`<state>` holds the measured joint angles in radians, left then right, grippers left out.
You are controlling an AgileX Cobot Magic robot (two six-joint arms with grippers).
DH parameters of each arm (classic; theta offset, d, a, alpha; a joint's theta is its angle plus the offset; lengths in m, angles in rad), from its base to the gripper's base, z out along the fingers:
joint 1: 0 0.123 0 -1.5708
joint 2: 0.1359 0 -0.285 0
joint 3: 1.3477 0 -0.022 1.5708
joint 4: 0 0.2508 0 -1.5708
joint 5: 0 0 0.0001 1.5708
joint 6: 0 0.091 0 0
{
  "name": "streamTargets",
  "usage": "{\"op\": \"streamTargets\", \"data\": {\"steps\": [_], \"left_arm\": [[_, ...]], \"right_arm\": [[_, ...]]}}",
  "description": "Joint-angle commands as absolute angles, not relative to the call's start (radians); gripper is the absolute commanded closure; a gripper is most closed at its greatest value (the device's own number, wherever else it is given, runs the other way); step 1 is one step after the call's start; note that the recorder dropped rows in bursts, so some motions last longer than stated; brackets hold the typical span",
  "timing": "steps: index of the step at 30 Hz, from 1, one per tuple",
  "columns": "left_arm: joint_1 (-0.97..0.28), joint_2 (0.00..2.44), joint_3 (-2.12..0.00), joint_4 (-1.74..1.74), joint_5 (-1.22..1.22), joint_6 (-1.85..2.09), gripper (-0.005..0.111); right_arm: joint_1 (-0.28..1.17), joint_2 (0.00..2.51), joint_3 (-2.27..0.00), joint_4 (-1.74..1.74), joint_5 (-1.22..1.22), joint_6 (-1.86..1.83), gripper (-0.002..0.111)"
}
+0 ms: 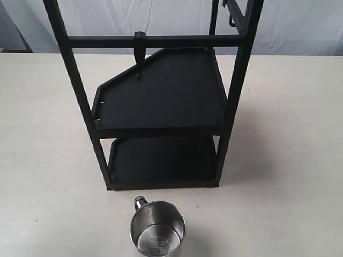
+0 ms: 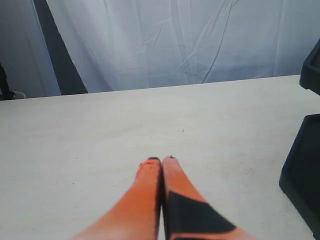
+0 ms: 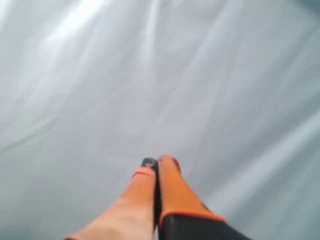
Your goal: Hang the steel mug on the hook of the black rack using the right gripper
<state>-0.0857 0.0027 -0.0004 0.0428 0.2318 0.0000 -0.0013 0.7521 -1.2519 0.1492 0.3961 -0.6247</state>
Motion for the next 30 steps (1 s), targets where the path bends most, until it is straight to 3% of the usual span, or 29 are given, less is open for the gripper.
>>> {"op": "streamTargets", "data": {"steps": [1,6,11,18,24,30], "left_arm": [[-0.093,0.000,0.000,0.046,0.232,0.000,0.105],[-0.093,0.000,0.000,0.046,0.232,0.000,0.105],[-0.093,0.000,0.000,0.046,0.232,0.000,0.105],[-0.093,0.000,0.000,0.046,0.232,0.000,0.105],[-0.093,0.000,0.000,0.046,0.230,0.000,0.105],[-0.093,0.000,0.000,0.046,0.230,0.000,0.105]], "right_arm": [[0.000,0.860,-1.312,-0.525,0.397,-0.126,0.109],[0.000,1.072,-1.364,-1.004,0.871,0.346,0.109],[0.000,1.234,-1.380,-0.718,1.212,0.249,0.109],[0.031,1.299,-1.303,0.066,1.221,-0.059,0.109],[0.186,1.208,-1.168,0.135,1.221,-0.053,0.109],[0.428,1.098,-1.023,0.389,1.221,-0.143,0.109]]}}
